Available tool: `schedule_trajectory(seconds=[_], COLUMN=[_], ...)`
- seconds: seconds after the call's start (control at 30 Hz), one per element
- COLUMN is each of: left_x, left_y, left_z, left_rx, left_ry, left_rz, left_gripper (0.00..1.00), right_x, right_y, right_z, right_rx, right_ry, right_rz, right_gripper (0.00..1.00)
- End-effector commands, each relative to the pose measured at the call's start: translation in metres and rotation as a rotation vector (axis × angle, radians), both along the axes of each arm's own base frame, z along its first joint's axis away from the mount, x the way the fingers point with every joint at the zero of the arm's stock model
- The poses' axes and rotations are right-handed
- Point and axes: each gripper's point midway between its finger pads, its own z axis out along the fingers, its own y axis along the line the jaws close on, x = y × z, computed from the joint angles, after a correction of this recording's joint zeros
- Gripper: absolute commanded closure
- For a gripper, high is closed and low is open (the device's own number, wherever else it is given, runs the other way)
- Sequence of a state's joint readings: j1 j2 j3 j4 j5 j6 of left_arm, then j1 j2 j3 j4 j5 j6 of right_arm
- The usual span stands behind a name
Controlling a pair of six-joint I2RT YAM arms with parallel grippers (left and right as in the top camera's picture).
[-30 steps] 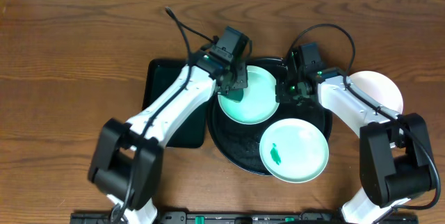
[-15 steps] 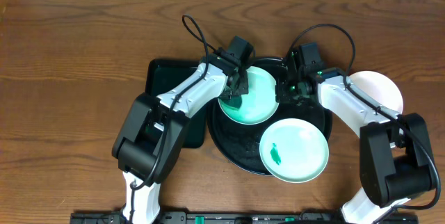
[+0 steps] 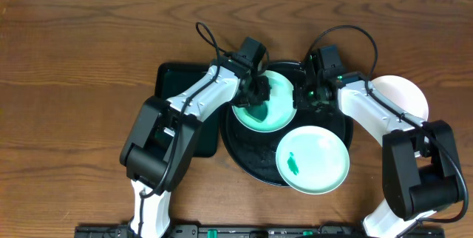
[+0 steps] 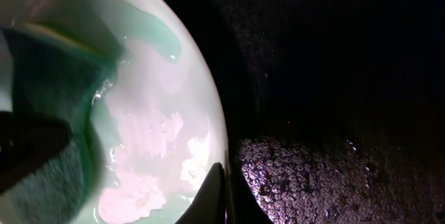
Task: Clean dirty plates on tray and stack at the side
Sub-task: 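Scrub the pale green plate with the sponge in the left gripper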
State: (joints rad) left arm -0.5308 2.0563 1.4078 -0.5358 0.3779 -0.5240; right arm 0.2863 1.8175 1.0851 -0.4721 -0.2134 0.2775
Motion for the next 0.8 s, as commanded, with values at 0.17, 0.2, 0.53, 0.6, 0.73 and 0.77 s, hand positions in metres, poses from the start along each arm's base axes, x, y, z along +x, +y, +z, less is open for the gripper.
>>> schedule_trajectory(seconds=[0.17, 0.2, 0.53, 0.6, 0.73, 0.77], left_x=[-0.012, -0.008, 0.017, 0.018, 0.016, 0.016], left_y=[-0.029, -0.027, 0.013, 0.018, 0.026, 0.025], left_z=[0.039, 0.049, 0.131, 0.129, 0.116, 0.113], left_rx=[-0.134, -0.125, -0.002, 0.026, 0.081, 0.087], left_ry=[-0.019, -0.055, -0.351, -0.354, -0.335, -0.333], left_rz=[-0.057, -0.049, 0.068, 0.076, 0.072, 0.061], left_gripper=[0.93, 0.93, 0.93, 0.93, 0.93, 0.93], right_x=[-0.002, -0.002, -0.002, -0.002, -0.001, -0.001], right_y=[0.008, 0.008, 0.008, 0.007, 0.004, 0.004], right_z=[0.0, 0.0, 0.0, -0.001, -0.002, -0.003], right_rx=[0.026, 0.026, 0.026, 0.022, 0.002, -0.004], right_ry=[0.007, 0.007, 0.006, 0.005, 0.0, 0.002], right_rz=[0.015, 0.015, 0.015, 0.013, 0.006, 0.006], right_gripper=[0.99, 0.99, 0.7, 0.68, 0.69, 0.71])
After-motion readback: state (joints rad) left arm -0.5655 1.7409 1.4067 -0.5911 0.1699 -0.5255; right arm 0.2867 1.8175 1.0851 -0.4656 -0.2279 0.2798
